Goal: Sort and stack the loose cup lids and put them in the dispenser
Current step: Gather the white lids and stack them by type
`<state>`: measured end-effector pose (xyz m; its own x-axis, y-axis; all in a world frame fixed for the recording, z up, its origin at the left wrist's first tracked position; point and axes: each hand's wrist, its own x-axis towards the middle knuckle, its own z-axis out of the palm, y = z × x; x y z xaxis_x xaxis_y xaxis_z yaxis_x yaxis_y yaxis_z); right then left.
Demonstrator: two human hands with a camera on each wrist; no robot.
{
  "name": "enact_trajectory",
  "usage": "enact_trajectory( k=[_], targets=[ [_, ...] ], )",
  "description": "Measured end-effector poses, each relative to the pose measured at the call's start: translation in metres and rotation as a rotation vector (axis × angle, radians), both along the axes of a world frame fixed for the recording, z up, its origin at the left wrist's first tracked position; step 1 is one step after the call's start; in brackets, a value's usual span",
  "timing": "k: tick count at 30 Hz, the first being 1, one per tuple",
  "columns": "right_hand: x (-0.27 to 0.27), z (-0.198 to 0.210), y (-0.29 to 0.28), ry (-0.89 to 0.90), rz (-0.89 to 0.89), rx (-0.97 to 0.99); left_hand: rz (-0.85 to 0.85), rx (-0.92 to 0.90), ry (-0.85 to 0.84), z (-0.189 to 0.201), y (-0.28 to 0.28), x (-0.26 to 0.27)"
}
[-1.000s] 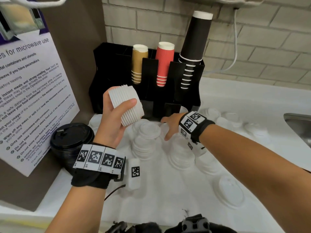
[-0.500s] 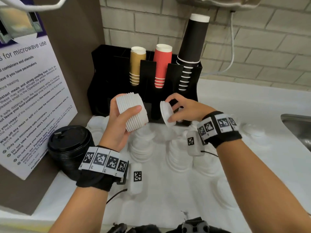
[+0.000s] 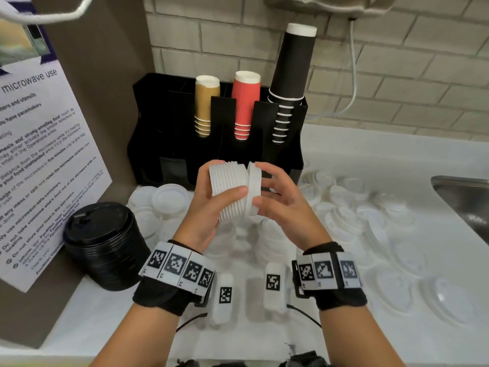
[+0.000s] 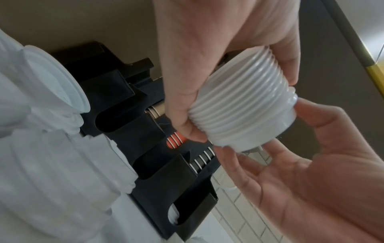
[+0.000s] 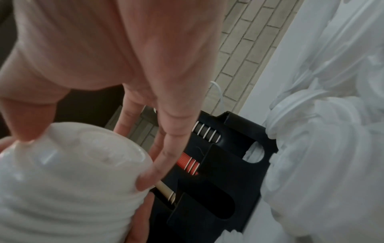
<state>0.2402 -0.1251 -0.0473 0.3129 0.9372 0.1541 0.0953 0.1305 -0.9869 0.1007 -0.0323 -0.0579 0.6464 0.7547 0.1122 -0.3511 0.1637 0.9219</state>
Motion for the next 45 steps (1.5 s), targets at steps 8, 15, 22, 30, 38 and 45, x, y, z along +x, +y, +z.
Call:
enact_trajectory(
  k=[8,15,22,30,38,45],
  targets=[
    [0.005,0.004,-0.010,-0.046,0.051,-0.027,-0.139,0.076,0.067,0.002,0.001,-0.005],
    [0.005,0.006,-0.012,-0.059,0.052,-0.014,-0.135,0.058,0.030,0.002,-0.004,-0.003],
    [0.007,0.007,-0.013,-0.082,0.052,-0.005,-0.142,0.047,0.020,0.002,-0.005,-0.001],
    [0.011,0.013,-0.013,-0.114,0.056,-0.034,-0.204,-0.038,0.021,0.002,-0.003,0.005],
    [0.048,0.024,0.011,-0.567,0.177,-0.459,-0.045,-0.128,-0.066,0.003,0.010,0.001],
    [0.063,-0.004,0.030,-1.173,0.420,-0.941,-0.024,-0.146,-0.081,0.005,0.021,-0.016]
  ],
)
